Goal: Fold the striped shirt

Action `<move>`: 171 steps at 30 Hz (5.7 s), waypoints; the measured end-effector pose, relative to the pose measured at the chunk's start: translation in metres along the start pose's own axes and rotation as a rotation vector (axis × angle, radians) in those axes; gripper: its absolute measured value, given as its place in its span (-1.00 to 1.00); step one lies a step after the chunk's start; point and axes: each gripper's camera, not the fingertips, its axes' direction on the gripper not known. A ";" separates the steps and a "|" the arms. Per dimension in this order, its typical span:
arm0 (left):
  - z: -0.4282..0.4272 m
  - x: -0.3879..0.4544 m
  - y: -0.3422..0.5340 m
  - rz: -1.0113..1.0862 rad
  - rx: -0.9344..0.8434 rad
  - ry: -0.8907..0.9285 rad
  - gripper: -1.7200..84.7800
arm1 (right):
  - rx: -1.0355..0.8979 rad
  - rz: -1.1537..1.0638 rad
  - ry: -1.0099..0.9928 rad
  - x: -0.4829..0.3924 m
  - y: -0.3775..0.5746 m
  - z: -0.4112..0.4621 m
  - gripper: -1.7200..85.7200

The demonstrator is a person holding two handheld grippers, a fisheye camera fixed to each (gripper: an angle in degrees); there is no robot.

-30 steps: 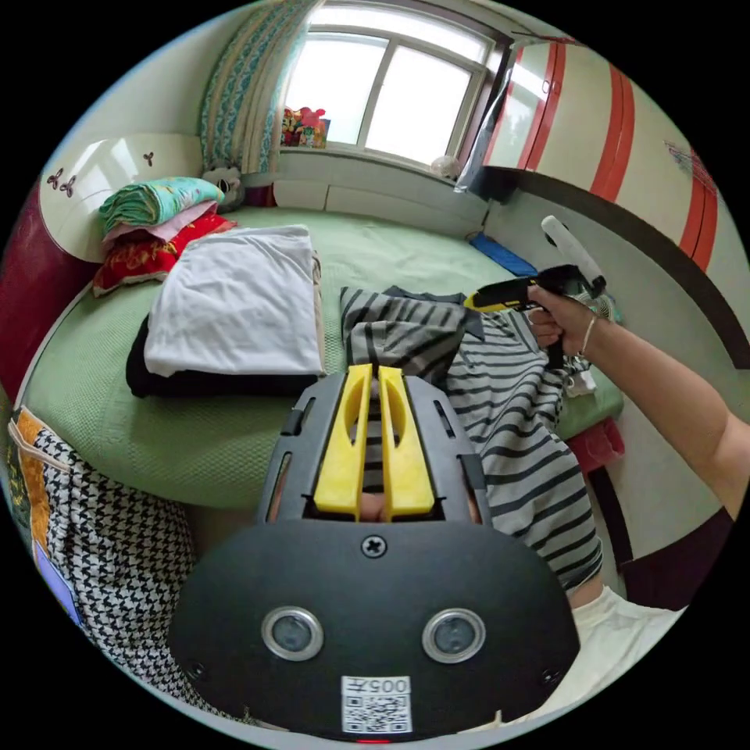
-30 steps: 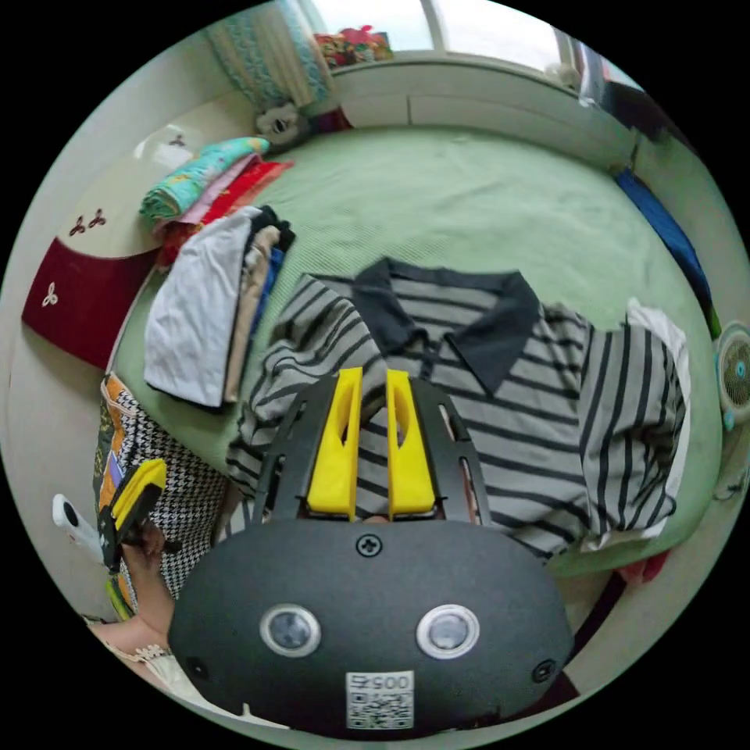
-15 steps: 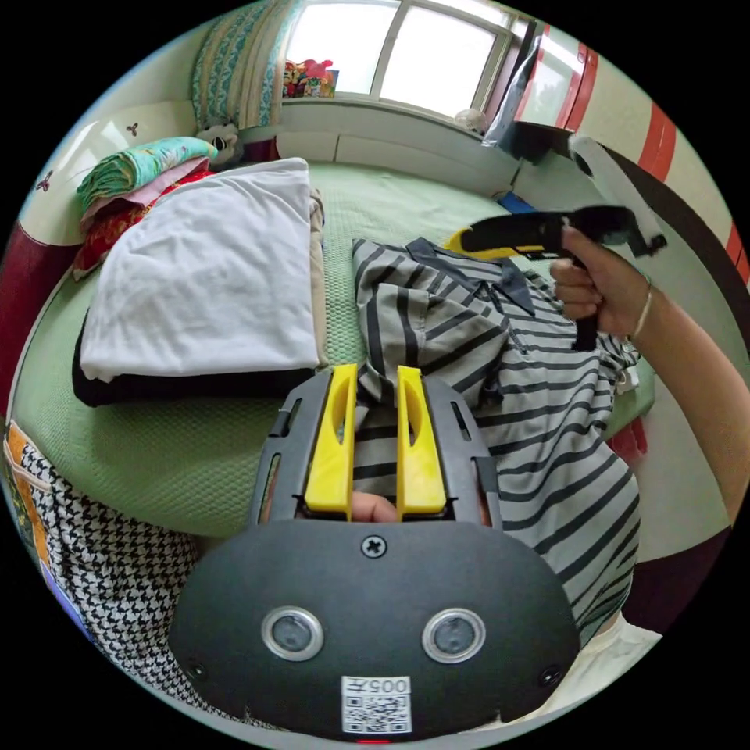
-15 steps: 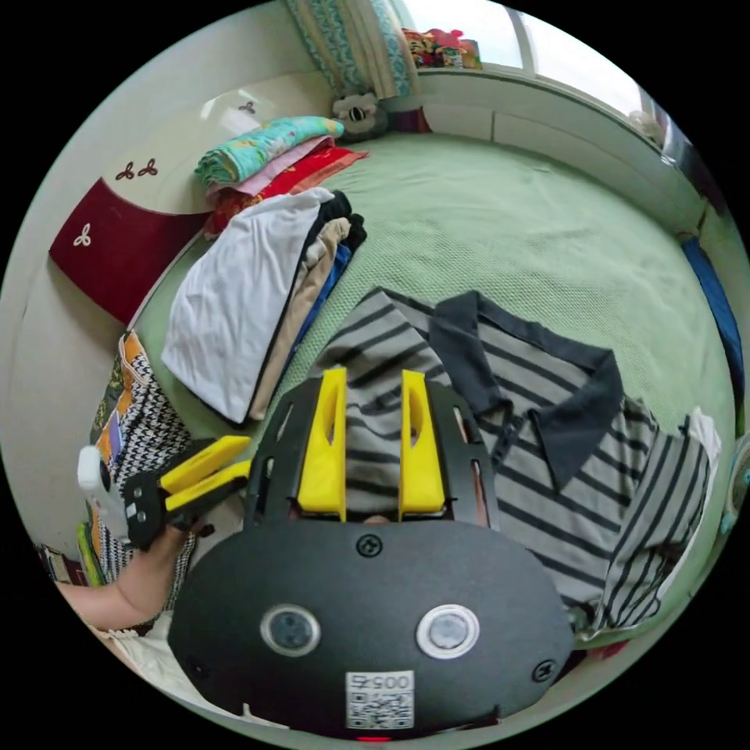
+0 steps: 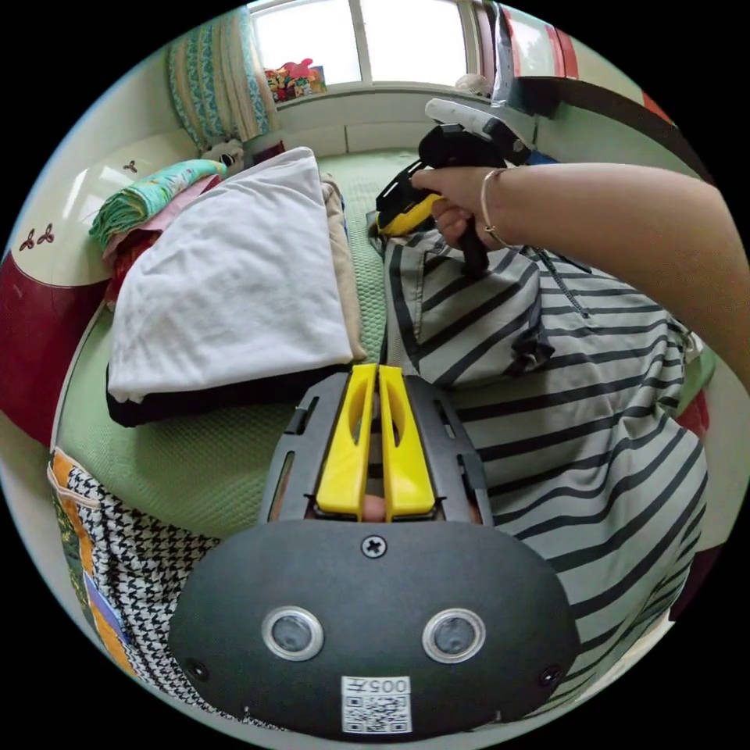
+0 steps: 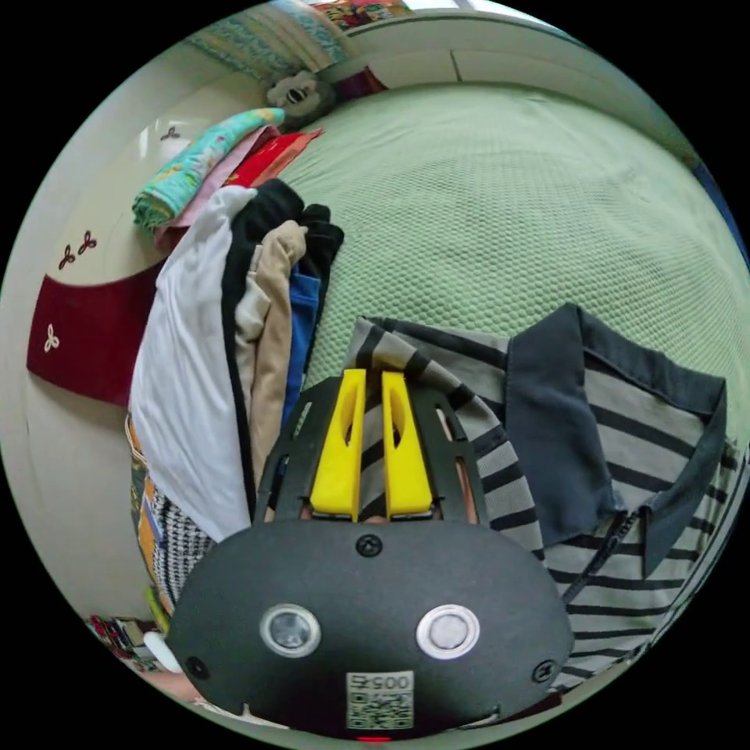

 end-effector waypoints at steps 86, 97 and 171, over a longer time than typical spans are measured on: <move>0.043 0.152 -0.123 0.014 -0.001 0.442 -0.97 | 0.098 -0.109 0.248 0.090 0.268 -0.114 -0.81; 0.024 0.132 -0.106 -0.204 0.078 0.117 -0.98 | 0.087 -0.055 0.220 0.091 0.349 -0.108 -0.84; 0.005 0.052 -0.215 0.129 -0.064 0.545 -0.84 | 0.217 -0.019 0.353 0.022 0.549 -0.119 -0.87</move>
